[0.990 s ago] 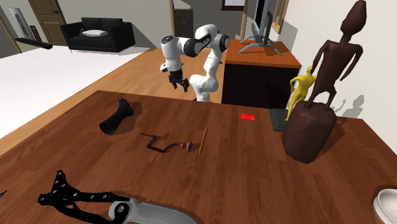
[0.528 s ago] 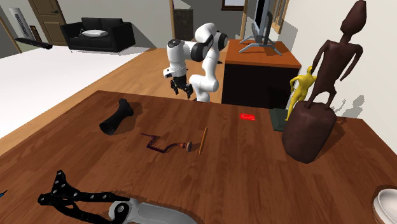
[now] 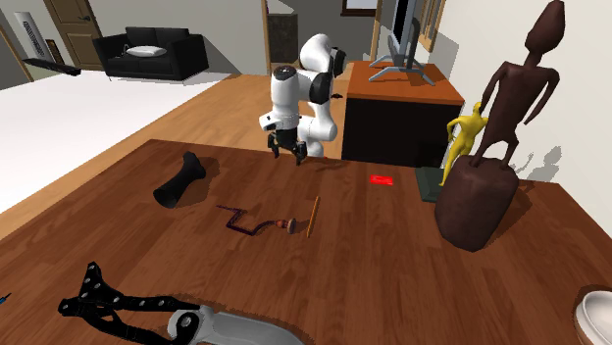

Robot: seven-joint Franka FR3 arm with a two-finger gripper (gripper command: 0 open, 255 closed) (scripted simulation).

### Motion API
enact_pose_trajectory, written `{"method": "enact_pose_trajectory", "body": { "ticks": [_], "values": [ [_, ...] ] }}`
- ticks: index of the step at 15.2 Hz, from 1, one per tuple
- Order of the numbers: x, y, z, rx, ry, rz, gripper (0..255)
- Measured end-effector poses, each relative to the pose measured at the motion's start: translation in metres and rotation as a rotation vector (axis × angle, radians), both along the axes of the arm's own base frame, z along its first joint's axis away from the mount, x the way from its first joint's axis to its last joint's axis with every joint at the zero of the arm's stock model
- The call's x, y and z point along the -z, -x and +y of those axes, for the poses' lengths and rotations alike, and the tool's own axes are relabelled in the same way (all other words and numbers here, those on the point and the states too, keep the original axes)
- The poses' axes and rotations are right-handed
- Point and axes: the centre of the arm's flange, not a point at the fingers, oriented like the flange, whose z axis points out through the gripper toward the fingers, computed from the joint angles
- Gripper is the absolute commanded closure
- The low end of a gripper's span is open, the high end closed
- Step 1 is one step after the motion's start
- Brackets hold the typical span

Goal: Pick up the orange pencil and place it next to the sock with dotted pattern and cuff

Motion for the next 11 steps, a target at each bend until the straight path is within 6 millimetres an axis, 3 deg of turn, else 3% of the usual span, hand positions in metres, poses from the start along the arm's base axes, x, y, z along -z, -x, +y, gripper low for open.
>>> {"method": "enact_pose_trajectory", "body": {
  "ticks": [11],
  "values": [
    [0.010, -0.053, 0.137, -0.154, 0.076, -0.078, 0]
  ]
}}
